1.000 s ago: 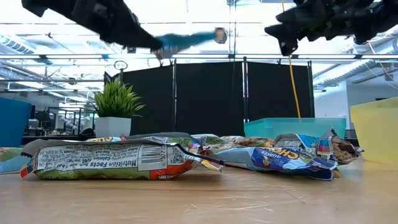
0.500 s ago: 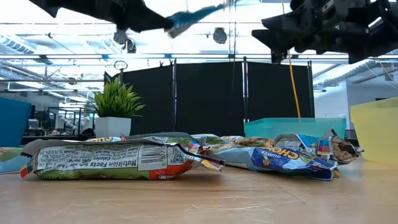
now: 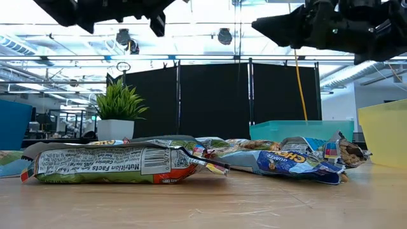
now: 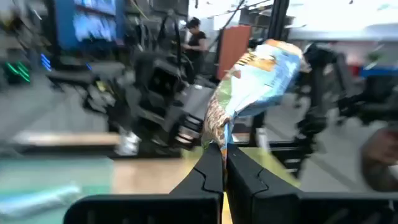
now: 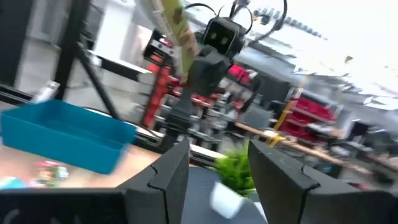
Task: Pick and place Granola Bars by type
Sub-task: Put the yellow granola bar into the green bin
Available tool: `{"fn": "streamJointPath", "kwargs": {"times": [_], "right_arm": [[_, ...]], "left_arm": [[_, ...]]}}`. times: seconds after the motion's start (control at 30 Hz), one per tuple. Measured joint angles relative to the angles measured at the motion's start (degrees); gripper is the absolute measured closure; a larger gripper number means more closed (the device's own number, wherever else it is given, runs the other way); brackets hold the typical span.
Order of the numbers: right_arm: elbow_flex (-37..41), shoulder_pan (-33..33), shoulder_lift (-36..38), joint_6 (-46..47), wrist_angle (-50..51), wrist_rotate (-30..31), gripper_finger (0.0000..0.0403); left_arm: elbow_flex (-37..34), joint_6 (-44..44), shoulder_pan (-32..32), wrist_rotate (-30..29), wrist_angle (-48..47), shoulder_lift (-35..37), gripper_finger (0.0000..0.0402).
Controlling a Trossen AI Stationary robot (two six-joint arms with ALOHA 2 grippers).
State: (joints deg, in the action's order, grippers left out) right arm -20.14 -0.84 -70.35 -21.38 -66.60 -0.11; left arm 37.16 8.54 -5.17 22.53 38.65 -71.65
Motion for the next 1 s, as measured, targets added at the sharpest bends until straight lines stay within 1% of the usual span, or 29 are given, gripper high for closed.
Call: {"fn": "streamJointPath", "kwargs": {"times": [0.07, 0.13, 0.2, 0.47, 0.6, 0.77, 1.0], "right_arm": [[-1.1, 0.2, 0.0, -2.6, -0.1, 0.3, 0.0248], [-2.7, 0.9, 0.0, -5.0, 0.0, 0.3, 0.0248], [-4.5, 1.9, -0.2, -6.9, -0.1, 0.2, 0.0248], [-10.7, 5.3, -5.8, -11.2, 0.2, 0.1, 0.0248], [-12.5, 5.8, -8.4, -11.1, 0.0, 0.0, 0.0248], [-14.4, 6.2, -10.5, -11.0, 0.0, 0.0, 0.0248], [-15.2, 6.2, -10.6, -10.8, 0.0, -0.1, 0.0248]], "left_arm": [[0.0, 5.3, -1.3, 3.0, 3.0, -1.7, 0.0398], [0.0, 9.1, -2.5, 4.6, 6.1, -3.9, 0.0398], [0.0, 10.7, -3.7, 6.5, 7.0, -6.3, 0.0398], [0.0, 18.1, -5.7, 12.4, 21.6, -17.1, 0.0398], [0.0, 19.8, -6.8, 13.0, 23.1, -19.1, 0.0398], [0.0, 19.2, -7.2, 13.2, 22.6, -19.1, 0.0398], [0.0, 18.7, -7.1, 13.2, 21.2, -19.1, 0.0398]]}}
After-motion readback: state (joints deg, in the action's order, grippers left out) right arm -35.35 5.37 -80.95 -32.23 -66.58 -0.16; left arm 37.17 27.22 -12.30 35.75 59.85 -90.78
